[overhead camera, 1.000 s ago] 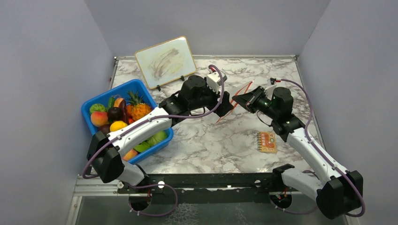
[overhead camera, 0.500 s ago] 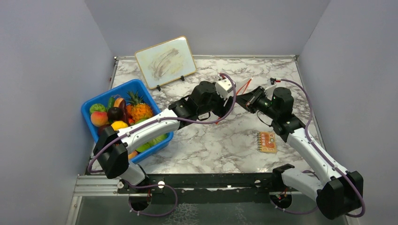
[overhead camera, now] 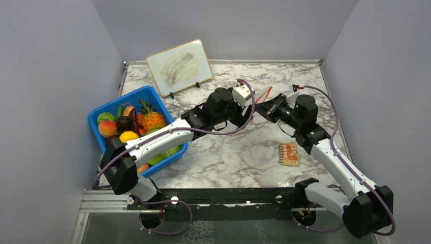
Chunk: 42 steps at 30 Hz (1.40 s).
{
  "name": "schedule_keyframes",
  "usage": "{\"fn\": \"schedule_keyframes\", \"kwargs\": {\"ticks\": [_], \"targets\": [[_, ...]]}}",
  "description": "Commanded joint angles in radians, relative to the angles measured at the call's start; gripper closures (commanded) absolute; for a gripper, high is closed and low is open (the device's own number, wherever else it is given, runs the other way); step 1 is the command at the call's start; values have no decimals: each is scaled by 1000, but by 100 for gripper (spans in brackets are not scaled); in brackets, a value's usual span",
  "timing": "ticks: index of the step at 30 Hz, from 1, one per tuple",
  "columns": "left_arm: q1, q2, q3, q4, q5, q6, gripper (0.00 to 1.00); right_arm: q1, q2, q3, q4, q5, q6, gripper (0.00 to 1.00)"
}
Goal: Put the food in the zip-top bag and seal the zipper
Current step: Open the zipper of the food storage bag.
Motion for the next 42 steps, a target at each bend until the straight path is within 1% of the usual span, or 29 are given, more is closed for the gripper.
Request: {"fn": "schedule_keyframes", "kwargs": {"ticks": [1,5,9,11,15,17,20,24,26,29,31,34,35,38,39,40,41,42], "targets": [[-6,-40,21,20,-16,5,26,2,1,-2,8,-15,-22,99],[-6,-62,0,55,28,4,19,2,7,-7,8,-14,-23,99],[-6,-65,-17,73,11,7,20,2,10,-12,12,-16,-20,99],[-4,-59,-19,74,-11,11,24,2,8,-12,11,-15,-22,99],[-6,-44,-21,73,-22,30,36,2,6,-8,8,-12,-22,99],[-6,-36,-22,73,-21,36,38,2,7,-6,8,-13,-20,99],[-7,-31,-27,74,-14,39,37,2,6,-5,8,-12,-19,99],[-5,-22,-34,79,-1,46,31,1,7,-1,7,-11,-16,99],[-6,-18,-37,78,6,50,29,2,10,-2,7,-10,-13,99],[-5,-6,-36,70,-5,53,29,1,14,-3,8,-14,-10,99],[-6,0,-34,65,-23,55,32,2,11,-4,8,-18,-12,99],[-6,-4,-33,67,-39,55,38,2,5,-4,6,-13,-26,99],[-6,-4,-30,66,-46,55,45,2,5,-4,4,-10,-37,99],[-5,1,-18,62,-81,46,75,2,10,-7,-13,9,-73,99],[-6,4,-13,54,-91,42,84,2,11,-8,-18,12,-82,99],[-6,7,-9,46,-99,41,96,1,14,-9,-19,9,-90,98],[-6,9,-7,40,-105,40,100,2,14,-9,-22,6,-96,94],[-7,10,-6,32,-114,35,100,2,13,-6,-29,3,-97,87]]}}
